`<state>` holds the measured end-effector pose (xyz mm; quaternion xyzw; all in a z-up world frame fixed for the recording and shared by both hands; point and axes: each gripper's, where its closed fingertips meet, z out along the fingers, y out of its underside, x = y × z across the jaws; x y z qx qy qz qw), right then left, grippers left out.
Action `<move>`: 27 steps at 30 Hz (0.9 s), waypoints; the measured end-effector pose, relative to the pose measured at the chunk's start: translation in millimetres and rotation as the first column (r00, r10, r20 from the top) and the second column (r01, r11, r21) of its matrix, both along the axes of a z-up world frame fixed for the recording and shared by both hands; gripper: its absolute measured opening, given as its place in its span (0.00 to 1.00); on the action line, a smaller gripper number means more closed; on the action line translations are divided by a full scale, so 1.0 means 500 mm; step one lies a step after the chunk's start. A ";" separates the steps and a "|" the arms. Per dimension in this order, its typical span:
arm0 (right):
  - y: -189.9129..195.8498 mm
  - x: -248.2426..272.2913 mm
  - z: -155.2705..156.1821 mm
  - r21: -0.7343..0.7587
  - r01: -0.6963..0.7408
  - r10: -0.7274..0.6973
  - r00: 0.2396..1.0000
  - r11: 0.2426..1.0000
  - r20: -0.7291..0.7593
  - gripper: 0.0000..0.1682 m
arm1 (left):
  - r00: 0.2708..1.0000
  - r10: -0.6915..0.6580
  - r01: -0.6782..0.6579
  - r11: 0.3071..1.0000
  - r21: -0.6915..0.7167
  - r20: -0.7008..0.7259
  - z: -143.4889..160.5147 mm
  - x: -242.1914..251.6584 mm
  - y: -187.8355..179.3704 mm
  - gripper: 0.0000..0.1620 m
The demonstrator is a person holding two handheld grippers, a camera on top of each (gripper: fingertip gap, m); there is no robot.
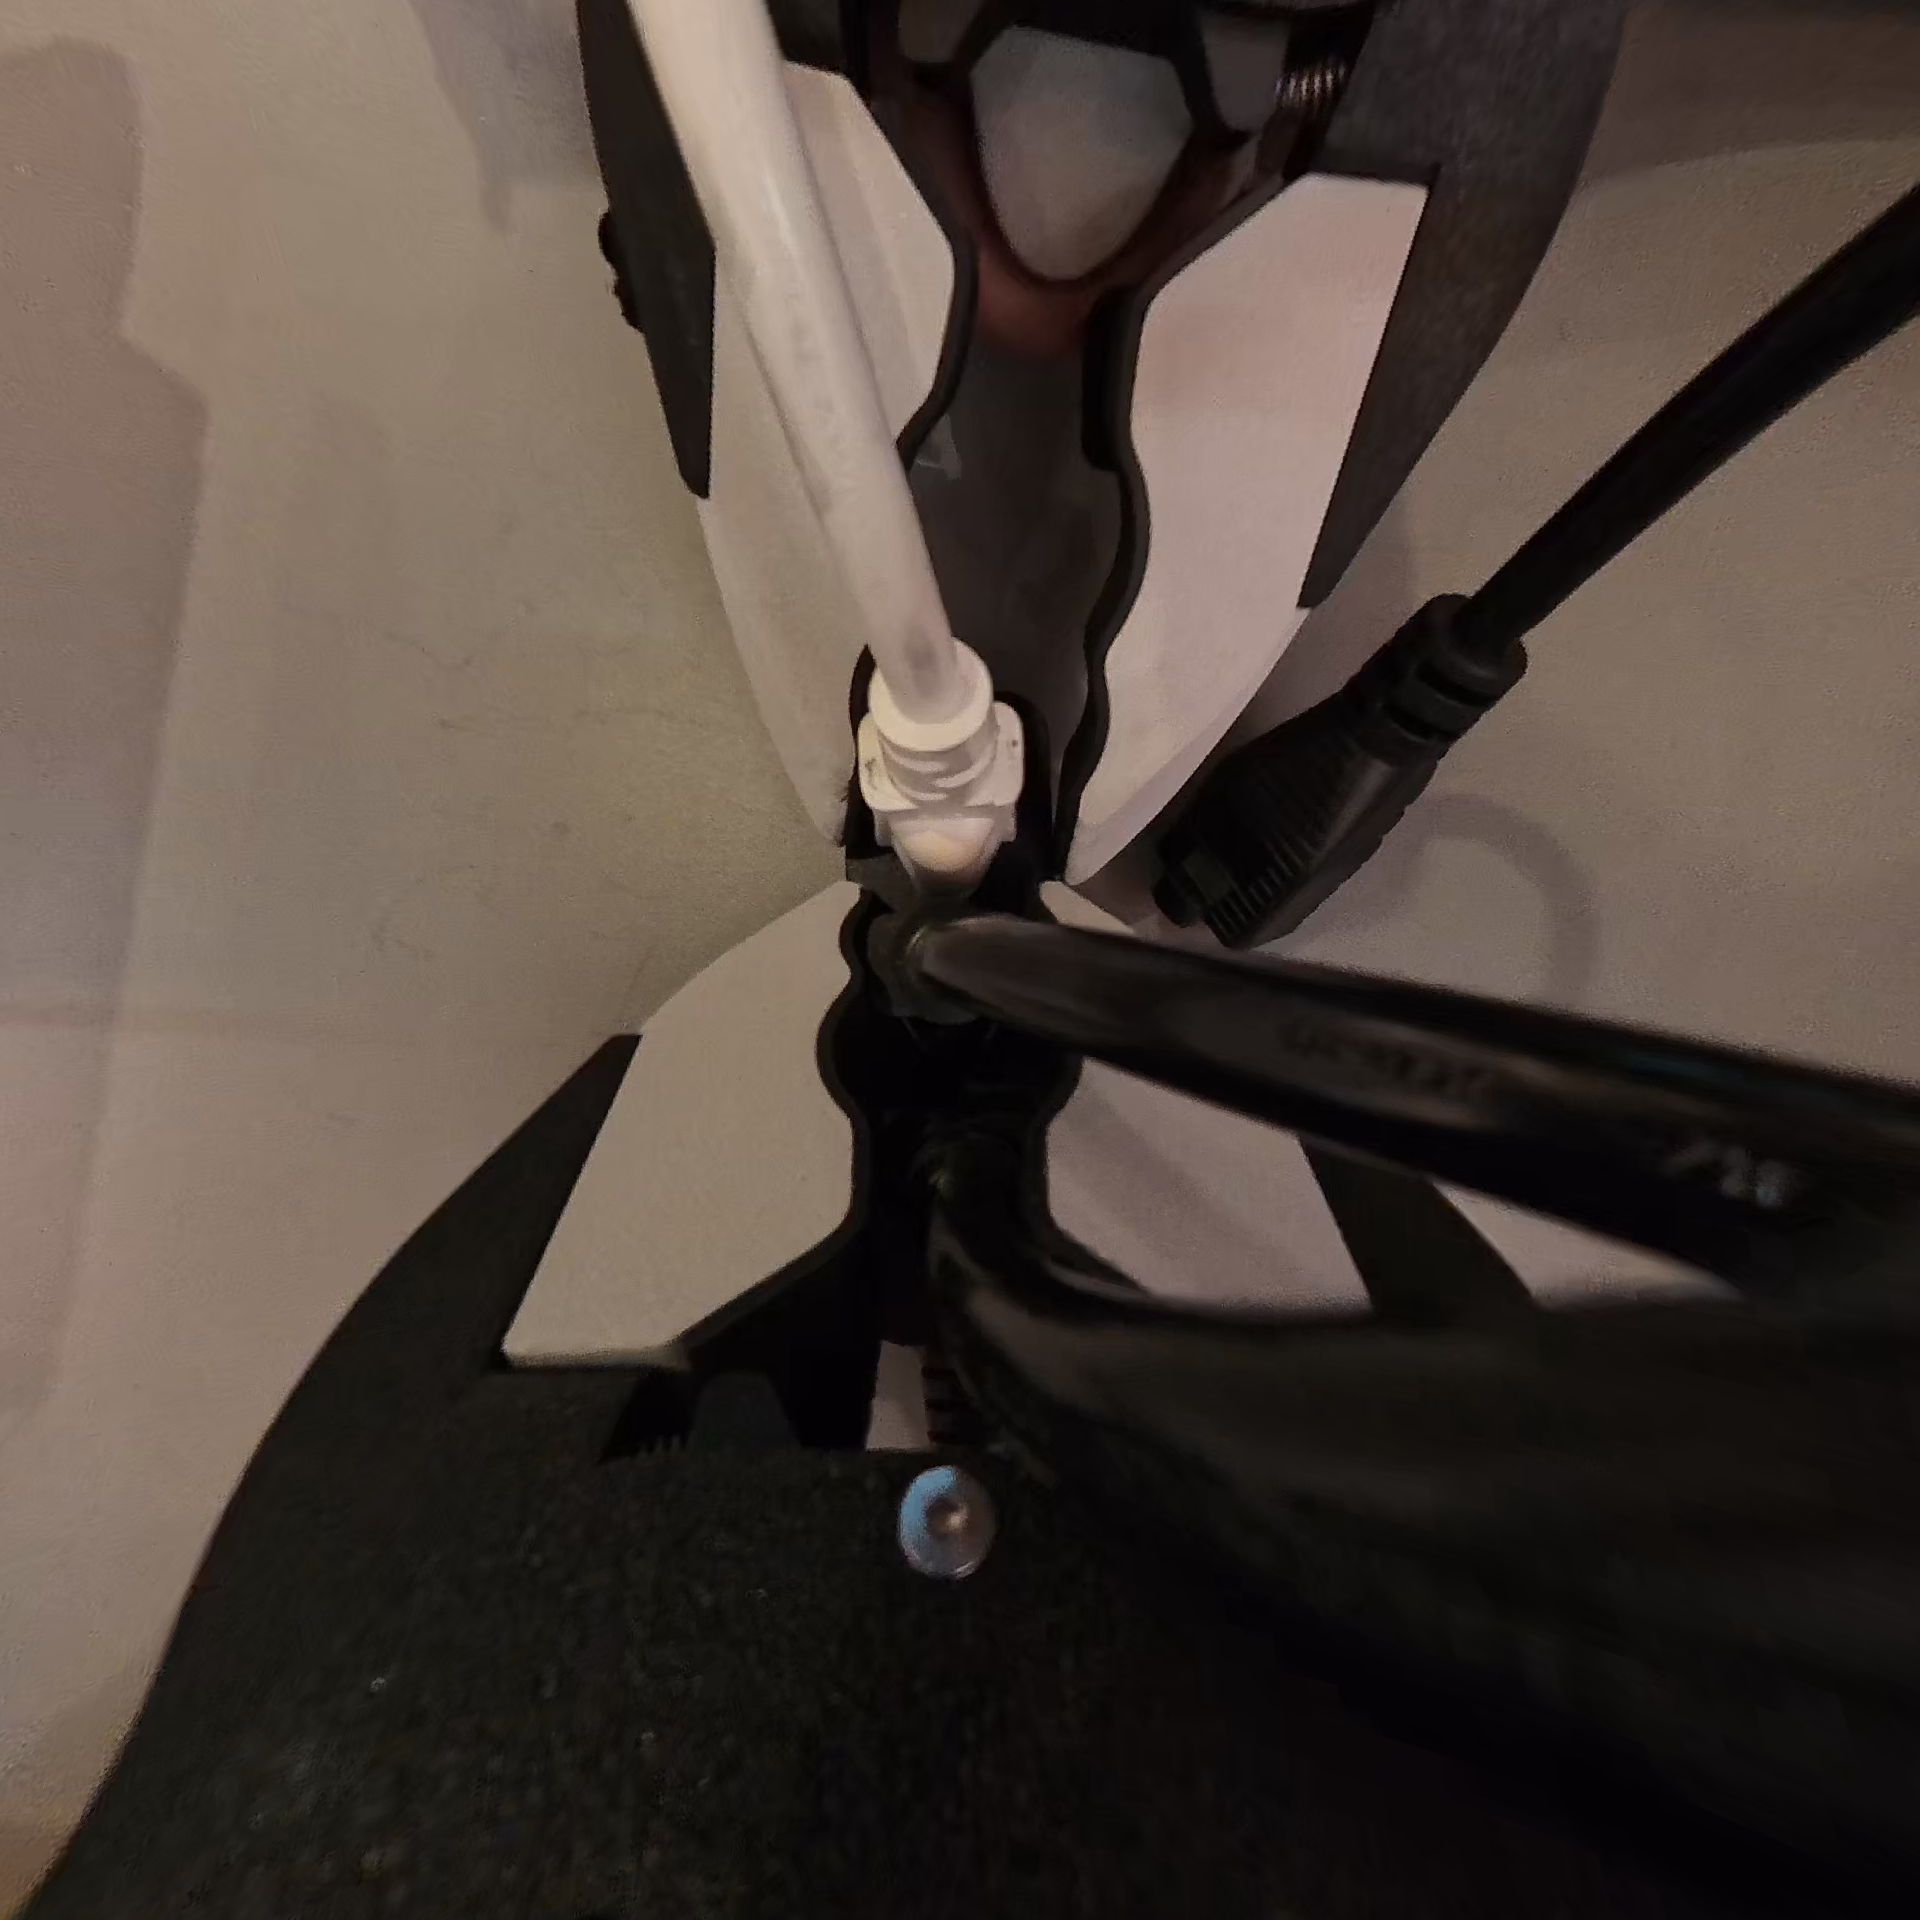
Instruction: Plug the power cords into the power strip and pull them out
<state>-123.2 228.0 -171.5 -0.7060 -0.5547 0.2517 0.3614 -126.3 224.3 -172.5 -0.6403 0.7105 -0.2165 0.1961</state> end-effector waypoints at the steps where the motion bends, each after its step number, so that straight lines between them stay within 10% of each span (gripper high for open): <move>1: 0.000 -0.001 0.002 -0.005 -0.004 0.004 1.000 1.000 -0.016 0.20 | 1.000 0.002 -0.002 1.000 0.003 -0.014 -0.001 -0.001 0.000 0.17; 27: -0.006 0.003 0.045 -0.077 -0.043 0.026 0.979 0.996 -0.204 0.12 | 0.999 0.006 -0.008 0.999 -0.042 -0.038 0.005 0.003 -0.009 0.19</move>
